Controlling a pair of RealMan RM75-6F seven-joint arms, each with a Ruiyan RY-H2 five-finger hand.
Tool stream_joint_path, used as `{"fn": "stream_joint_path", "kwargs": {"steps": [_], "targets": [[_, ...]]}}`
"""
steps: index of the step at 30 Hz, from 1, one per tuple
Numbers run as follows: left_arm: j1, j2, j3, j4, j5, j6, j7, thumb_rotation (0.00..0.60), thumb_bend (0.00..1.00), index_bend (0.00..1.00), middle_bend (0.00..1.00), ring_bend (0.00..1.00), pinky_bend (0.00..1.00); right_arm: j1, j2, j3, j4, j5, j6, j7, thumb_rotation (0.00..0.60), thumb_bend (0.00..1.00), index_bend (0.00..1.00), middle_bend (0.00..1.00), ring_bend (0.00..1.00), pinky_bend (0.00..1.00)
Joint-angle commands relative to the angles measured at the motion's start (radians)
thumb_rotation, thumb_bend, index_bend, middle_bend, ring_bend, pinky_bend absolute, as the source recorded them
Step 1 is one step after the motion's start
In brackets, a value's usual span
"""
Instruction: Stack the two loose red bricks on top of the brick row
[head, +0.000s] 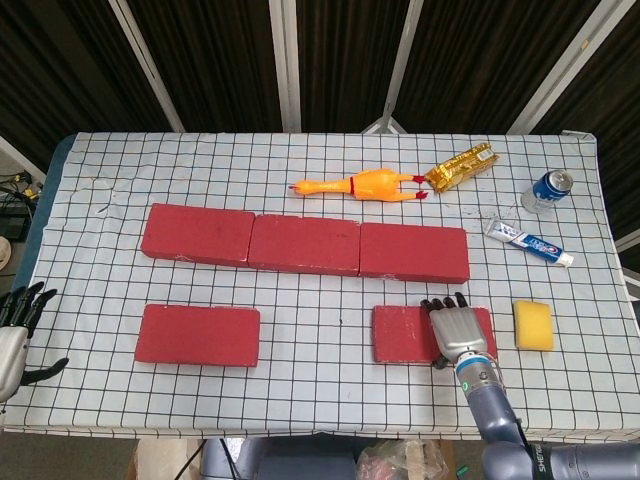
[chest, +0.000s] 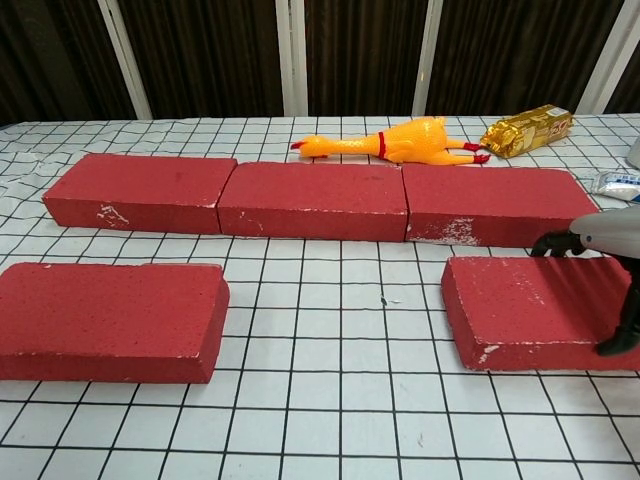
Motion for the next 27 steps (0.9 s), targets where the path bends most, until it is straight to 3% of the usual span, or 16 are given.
{"fn": "stream_joint_path", "kwargs": {"steps": [1, 10, 17, 22, 27], "targets": [[-0.001, 0.001, 0.001, -0.002, -0.002, -0.004, 0.002, 0.600, 0.00, 0.12, 0.02, 0.00, 0.02, 0.000, 0.005, 0.004, -0.007, -0.011, 0.013, 0.004, 0.600, 0.16, 0.23, 0.23, 0.20, 0.00], [-0.001, 0.006, 0.001, -0.009, -0.013, -0.010, 0.007, 0.600, 0.00, 0.12, 0.02, 0.00, 0.02, 0.018, 0.064, 0.038, -0.047, -0.006, 0.026, 0.007, 0.600, 0.16, 0.27, 0.23, 0.21, 0.00], [-0.003, 0.002, -0.002, -0.010, -0.022, -0.012, 0.017, 0.600, 0.00, 0.12, 0.02, 0.00, 0.02, 0.082, 0.141, 0.119, -0.093, 0.049, 0.040, -0.030, 0.600, 0.16, 0.27, 0.23, 0.21, 0.00], [-0.009, -0.003, -0.007, -0.007, -0.042, -0.024, 0.030, 0.600, 0.00, 0.12, 0.02, 0.00, 0.02, 0.191, 0.151, 0.204, -0.073, 0.206, 0.004, -0.100, 0.600, 0.16, 0.27, 0.23, 0.21, 0.00], [-0.011, -0.004, -0.017, -0.005, -0.071, -0.031, 0.036, 0.600, 0.00, 0.12, 0.02, 0.00, 0.02, 0.323, 0.123, 0.308, 0.039, 0.438, -0.095, -0.132, 0.600, 0.16, 0.27, 0.23, 0.21, 0.00]]}}
